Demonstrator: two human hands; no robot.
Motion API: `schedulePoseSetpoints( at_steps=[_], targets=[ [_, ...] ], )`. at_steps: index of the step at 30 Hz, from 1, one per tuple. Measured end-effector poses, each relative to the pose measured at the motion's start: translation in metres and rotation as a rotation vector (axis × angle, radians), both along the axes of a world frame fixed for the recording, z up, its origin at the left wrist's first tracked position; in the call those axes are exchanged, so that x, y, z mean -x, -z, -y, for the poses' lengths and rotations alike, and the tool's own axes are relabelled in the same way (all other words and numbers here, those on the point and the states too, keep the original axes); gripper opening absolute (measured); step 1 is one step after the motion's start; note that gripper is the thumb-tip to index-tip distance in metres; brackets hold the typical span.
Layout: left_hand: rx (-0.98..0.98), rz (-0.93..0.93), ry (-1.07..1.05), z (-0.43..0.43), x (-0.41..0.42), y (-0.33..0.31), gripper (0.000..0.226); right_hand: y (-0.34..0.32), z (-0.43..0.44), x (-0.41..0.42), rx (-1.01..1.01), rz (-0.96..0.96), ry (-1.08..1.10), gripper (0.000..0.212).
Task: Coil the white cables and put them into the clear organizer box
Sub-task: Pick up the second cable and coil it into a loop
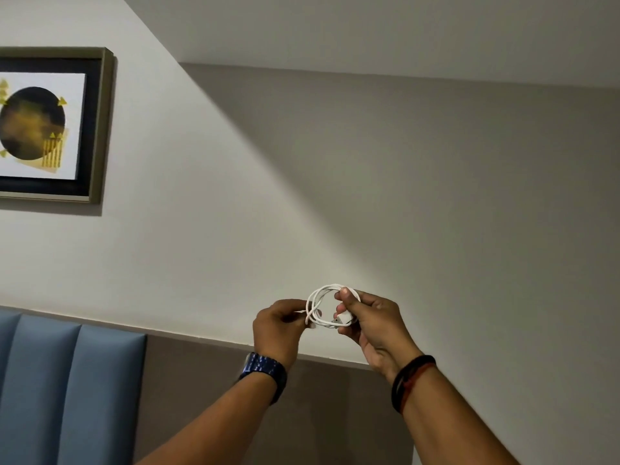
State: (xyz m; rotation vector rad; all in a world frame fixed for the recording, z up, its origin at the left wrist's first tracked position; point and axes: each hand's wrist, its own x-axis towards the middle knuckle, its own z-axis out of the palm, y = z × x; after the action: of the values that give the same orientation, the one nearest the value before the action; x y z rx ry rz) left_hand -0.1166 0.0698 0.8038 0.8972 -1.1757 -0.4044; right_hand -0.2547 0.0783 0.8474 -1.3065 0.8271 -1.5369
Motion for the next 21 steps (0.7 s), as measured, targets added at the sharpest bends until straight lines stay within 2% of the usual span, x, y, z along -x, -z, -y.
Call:
schedulePoseSetpoints(
  at_steps=[2, 7, 10, 13, 17, 19, 21],
  targets=[
    [0.025, -0.044, 0.021, -0.005, 0.008, -0.002, 0.035, -0.001, 0.000, -0.001, 0.007, 0.016, 0.023, 0.019],
    [0.076, -0.190, -0.014, -0.014, 0.019, 0.005, 0.030, -0.001, 0.001, 0.003, 0.025, 0.020, 0.104, 0.019],
    [0.090, -0.241, 0.080, -0.016, 0.018, 0.011, 0.012, -0.001, 0.000, 0.005, 0.031, 0.020, 0.131, 0.018],
    [0.046, -0.106, 0.098, -0.014, 0.011, 0.014, 0.016, -0.002, -0.001, 0.007, 0.030, 0.012, 0.132, 0.017],
    [0.065, 0.159, -0.033, -0.009, -0.010, 0.014, 0.017, -0.004, -0.005, 0.011, 0.008, -0.006, 0.067, 0.015],
    [0.055, 0.215, -0.087, -0.004, -0.023, 0.012, 0.011, -0.003, -0.008, 0.009, -0.006, -0.035, -0.002, 0.015],
    [0.041, 0.183, -0.102, -0.001, -0.028, 0.008, 0.010, -0.002, -0.009, 0.005, -0.027, -0.017, -0.075, 0.015]
  ],
)
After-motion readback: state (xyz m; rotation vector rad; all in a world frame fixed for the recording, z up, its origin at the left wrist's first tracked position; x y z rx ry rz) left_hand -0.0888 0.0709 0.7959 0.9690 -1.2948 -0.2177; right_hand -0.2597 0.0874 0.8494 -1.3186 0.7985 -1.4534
